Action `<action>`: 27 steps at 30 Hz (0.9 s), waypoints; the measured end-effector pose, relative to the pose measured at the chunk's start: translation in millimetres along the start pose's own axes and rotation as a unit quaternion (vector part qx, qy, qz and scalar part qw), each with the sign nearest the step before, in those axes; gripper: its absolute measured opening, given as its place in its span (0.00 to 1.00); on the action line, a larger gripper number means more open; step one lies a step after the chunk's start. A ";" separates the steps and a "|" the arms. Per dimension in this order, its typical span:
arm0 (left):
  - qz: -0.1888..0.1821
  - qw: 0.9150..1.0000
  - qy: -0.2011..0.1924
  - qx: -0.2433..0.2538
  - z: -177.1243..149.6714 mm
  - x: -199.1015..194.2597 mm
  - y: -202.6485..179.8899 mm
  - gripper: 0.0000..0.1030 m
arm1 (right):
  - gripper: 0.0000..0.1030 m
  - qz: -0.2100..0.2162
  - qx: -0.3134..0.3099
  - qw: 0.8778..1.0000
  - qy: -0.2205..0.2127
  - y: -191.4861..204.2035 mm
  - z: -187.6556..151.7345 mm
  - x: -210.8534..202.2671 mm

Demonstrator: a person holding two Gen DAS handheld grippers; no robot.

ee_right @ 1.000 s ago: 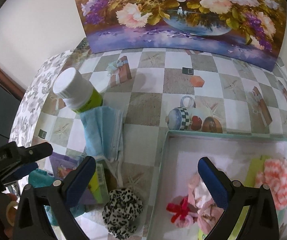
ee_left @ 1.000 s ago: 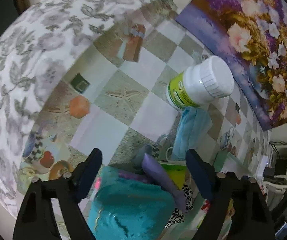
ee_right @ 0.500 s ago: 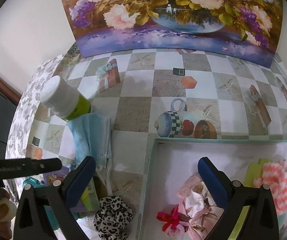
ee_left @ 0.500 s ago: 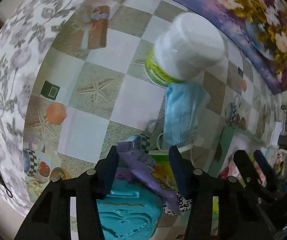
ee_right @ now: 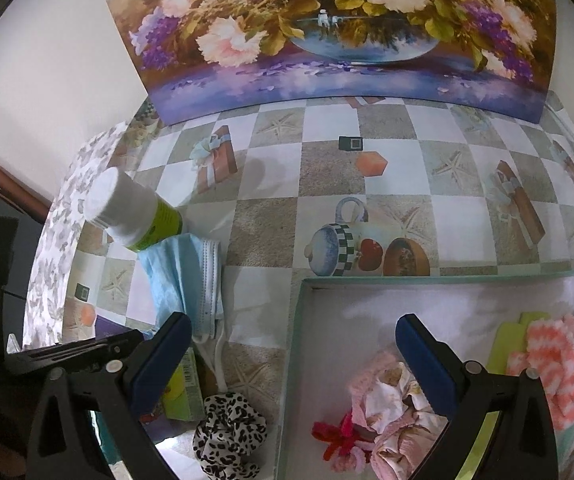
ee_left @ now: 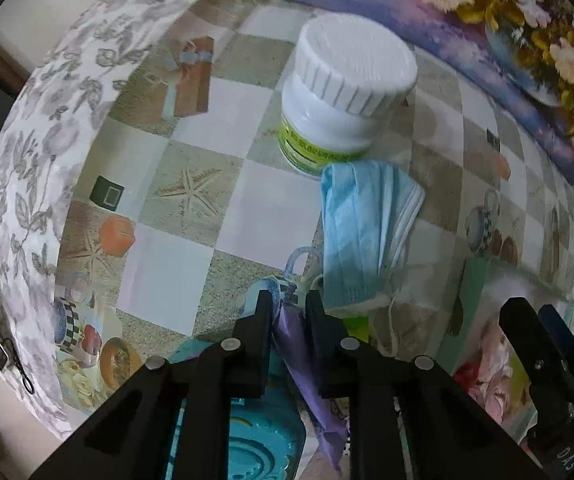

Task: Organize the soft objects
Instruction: 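Close the left tool on the purple Hello Kitty pack, then grasp the blue face mask with the right tool while the left tool holds the purple pack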

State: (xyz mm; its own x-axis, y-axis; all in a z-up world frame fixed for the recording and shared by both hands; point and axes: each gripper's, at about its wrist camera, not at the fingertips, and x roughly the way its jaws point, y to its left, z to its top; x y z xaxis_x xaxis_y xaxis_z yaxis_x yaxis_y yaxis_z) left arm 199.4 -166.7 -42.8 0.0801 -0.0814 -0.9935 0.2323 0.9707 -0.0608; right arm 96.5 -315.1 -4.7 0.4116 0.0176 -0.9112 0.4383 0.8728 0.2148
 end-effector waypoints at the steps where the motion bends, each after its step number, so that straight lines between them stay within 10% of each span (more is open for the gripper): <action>1: 0.001 1.000 -0.007 -0.004 -1.9 -1.0 -1.1 0.16 | 1.00 0.001 0.001 1.000 0.000 -0.8 0.1 -0.2; 27: -0.016 0.994 -0.099 -0.045 -38.7 -58.1 39.9 0.15 | 1.00 -0.003 -0.022 1.000 -0.019 18.2 -4.1 2.1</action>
State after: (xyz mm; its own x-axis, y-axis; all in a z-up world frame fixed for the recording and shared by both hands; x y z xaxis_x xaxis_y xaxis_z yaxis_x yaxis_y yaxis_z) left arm 166.6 -114.5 8.8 0.2653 -0.1466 -0.9530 0.1517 0.9824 -0.1089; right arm 102.1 -297.2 -4.1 0.4401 -0.0055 -0.8979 0.4053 0.8935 0.1932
